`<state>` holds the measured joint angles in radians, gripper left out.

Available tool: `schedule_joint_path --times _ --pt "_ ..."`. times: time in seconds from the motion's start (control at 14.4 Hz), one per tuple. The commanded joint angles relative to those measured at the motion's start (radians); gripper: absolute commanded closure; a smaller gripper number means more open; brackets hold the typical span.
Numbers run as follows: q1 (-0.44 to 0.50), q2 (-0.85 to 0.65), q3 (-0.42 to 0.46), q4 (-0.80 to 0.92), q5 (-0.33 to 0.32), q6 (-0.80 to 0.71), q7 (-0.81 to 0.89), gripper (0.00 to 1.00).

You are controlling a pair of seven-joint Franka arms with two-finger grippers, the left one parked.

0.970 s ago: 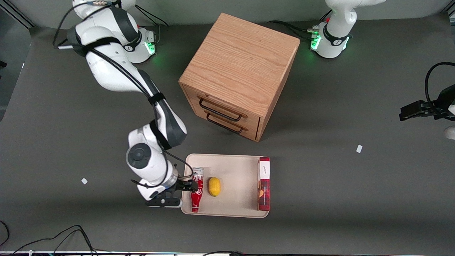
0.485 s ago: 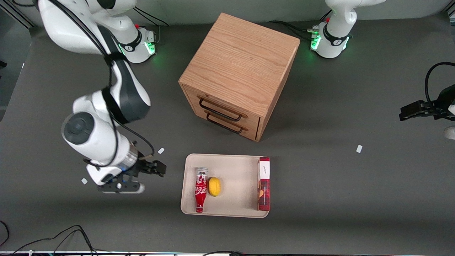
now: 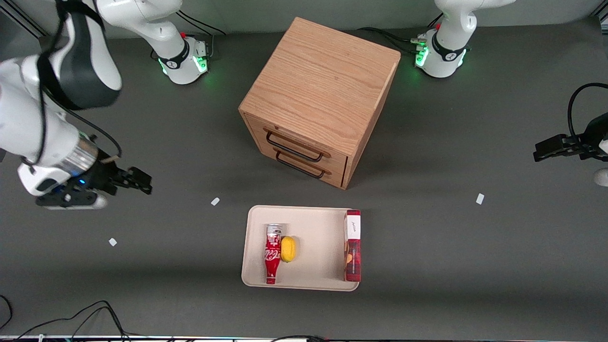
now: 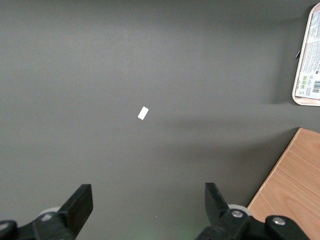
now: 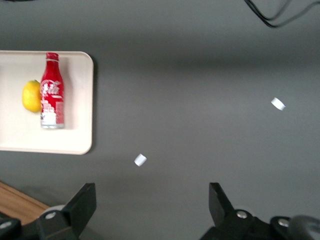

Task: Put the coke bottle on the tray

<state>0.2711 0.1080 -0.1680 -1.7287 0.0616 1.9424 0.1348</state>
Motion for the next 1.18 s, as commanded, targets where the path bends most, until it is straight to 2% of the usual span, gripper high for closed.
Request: schedule_joint_path --times 0.0,0.42,0.69,1.11 --pt "0.011 -0.138 -0.045 -0.138 0.017 -0.003 -0.029 0.00" --pt "0.011 -0.166 -0.071 -0.092 0.006 -0.106 -0.023 0.00" --pt "0.017 -0.160 -0.068 -0.005 -0.084 -0.239 -0.027 0.00" --pt "0.016 -0.163 -0.099 0.023 -0.098 -0.301 -0.077 0.00"
